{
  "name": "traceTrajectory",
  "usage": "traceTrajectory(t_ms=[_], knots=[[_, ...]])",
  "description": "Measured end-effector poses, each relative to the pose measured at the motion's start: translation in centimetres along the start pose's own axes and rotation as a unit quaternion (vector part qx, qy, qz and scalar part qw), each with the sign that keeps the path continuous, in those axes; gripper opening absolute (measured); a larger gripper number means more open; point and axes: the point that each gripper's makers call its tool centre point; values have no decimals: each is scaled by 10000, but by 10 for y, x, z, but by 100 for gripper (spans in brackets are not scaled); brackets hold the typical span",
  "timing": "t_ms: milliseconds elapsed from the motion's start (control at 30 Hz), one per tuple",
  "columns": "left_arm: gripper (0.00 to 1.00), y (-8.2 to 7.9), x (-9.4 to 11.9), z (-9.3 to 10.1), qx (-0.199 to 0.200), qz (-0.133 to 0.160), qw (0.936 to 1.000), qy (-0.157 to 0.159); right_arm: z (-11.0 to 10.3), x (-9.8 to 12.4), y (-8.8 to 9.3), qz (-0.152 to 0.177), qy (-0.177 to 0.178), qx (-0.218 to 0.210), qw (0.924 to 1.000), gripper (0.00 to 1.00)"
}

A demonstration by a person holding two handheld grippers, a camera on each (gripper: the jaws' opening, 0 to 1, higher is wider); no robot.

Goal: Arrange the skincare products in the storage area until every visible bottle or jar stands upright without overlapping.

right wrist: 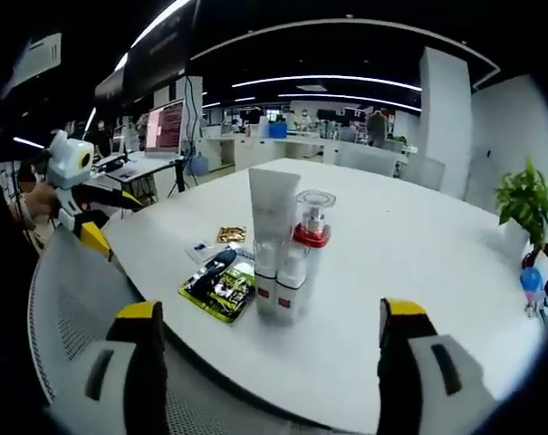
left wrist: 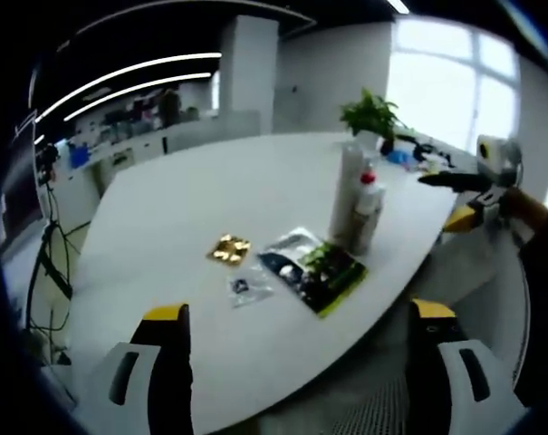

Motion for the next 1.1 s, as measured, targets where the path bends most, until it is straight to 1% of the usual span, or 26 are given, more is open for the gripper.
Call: traceTrajectory(t_ms=[133,200,333,400,500,633,767,1000,1100], knots=[[97,1,0,-3,4,-28,10000,-68,0,1,3,-93,10,143,9999,99],[97,1,0,-5,22,-24,10000,-95,1,2,3,-89,20,175,9998,99],[97,2,1,-9,55,-34,9999,-147,6,3,6,-122,56,116,9998,99],[97,3,1,-11,32,-67,9998,-174,6,5,3,25,60,100,9999,99],[97,3,1,-12,46,-59,9998,-188,7,4,3,39,123,167,9998,99],[97,6,-1,-13,32,-118,9998,-185,7,4,3,49,126,177,9998,98],[97,7,-2,-13,0,-133,9998,-151,3,4,2,65,70,317,9995,99],[97,7,-3,-11,-50,-130,9999,-91,1,3,3,58,-7,277,9996,99],[97,8,-3,-10,-189,-188,9996,-98,1,3,3,53,-15,272,9996,99]])
Point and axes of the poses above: the point that each gripper's makers call its tool centre point, and the gripper's own axes: x roughly backward along the fingers, z roughly to its right, y roughly out of its underside, and after that the axes turned 3 degrees about -y, right-handed
